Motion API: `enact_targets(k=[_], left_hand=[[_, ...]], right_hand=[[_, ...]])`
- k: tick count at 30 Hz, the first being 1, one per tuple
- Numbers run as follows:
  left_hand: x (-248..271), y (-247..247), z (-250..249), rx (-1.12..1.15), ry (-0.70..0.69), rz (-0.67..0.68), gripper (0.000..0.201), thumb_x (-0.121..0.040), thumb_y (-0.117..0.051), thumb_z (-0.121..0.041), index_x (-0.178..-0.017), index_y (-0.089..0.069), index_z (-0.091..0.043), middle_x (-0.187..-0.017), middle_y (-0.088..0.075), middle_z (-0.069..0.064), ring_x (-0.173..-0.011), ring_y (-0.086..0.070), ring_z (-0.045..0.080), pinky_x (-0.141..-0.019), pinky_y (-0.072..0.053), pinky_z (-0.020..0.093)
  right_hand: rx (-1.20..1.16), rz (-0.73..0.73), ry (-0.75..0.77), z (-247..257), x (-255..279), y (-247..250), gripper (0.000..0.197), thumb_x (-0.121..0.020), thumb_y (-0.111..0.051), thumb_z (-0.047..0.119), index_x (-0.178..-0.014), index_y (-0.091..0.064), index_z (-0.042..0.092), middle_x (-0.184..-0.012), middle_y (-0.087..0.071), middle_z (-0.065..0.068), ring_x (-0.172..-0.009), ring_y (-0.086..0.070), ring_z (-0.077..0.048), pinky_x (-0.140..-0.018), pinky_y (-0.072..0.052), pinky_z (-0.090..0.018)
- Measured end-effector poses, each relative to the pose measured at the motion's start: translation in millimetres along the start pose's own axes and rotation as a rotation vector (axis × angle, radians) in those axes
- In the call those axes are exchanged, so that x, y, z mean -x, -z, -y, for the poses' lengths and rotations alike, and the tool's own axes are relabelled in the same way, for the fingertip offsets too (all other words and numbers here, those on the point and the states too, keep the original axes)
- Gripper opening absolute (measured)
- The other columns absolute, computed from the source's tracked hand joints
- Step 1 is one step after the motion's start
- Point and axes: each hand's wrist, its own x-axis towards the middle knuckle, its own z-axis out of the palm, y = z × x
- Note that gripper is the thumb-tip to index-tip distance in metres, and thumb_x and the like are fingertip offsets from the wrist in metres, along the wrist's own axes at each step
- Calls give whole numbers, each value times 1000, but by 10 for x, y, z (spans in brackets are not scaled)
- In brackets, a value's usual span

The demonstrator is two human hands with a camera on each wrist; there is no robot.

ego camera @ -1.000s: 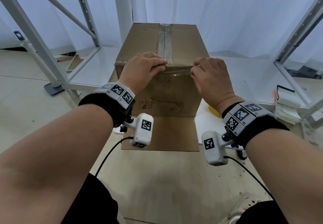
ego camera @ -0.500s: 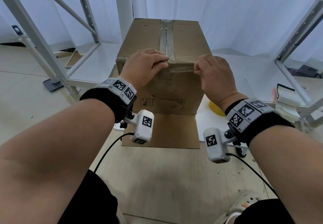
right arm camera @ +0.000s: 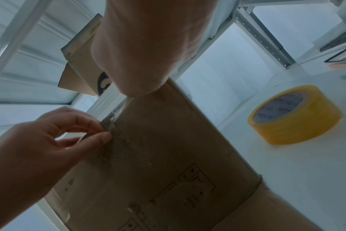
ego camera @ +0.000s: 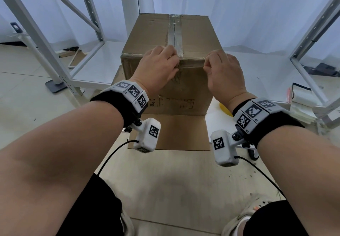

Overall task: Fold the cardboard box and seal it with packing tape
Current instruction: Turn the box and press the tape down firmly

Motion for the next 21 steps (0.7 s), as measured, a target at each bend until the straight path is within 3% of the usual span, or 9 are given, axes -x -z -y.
enact_targets(k=[5,12,15,18,21], left_hand=[[-8,-43,-55,-30,-31,-23,22,-87,-63,-23,-102,-60,-7,-110,-58,14,-99,-57,35,-82,-49,49],[-88,-58,-123,-45,-11,-40,16,-87,-63,-19,-95,-64,-5,-105,-59,14,-93,-59,35,-79,-50,48],[-92,-59,-113,-31,-25,-43,15,-88,-61,-17,-93,-66,-3,-103,-60,15,-89,-60,35,-80,-51,48],[-86,-66,-99,-4,-12,-46,16,-89,-59,-19,-91,-66,-5,-103,-60,13,-89,-60,33,-82,-51,47],[-78,-78,-111,21,29,-47,16,-88,-60,-18,-91,-67,-5,-101,-61,12,-87,-60,32,-81,-50,45]], right_hand=[[-14,17,-97,24,-20,-31,13,-98,-43,14,-100,-53,6,-102,-54,-13,-91,-49,-27,-82,-37,-29],[-16,27,-110,0,5,-30,14,-99,-43,17,-101,-53,7,-103,-54,-12,-89,-45,-20,-81,-34,-25],[-14,5,-43,50,12,20,12,-93,-49,16,-97,-55,7,-97,-56,-12,-87,-52,-26,-84,-41,-32],[59,26,59,144,-7,13,23,-79,-59,21,-98,-57,8,-98,-59,-12,-91,-55,-30,-88,-42,-41],[124,-9,139,272,-79,-110,20,-81,-65,15,-100,-62,9,-101,-62,-12,-92,-58,-31,-85,-44,-41]])
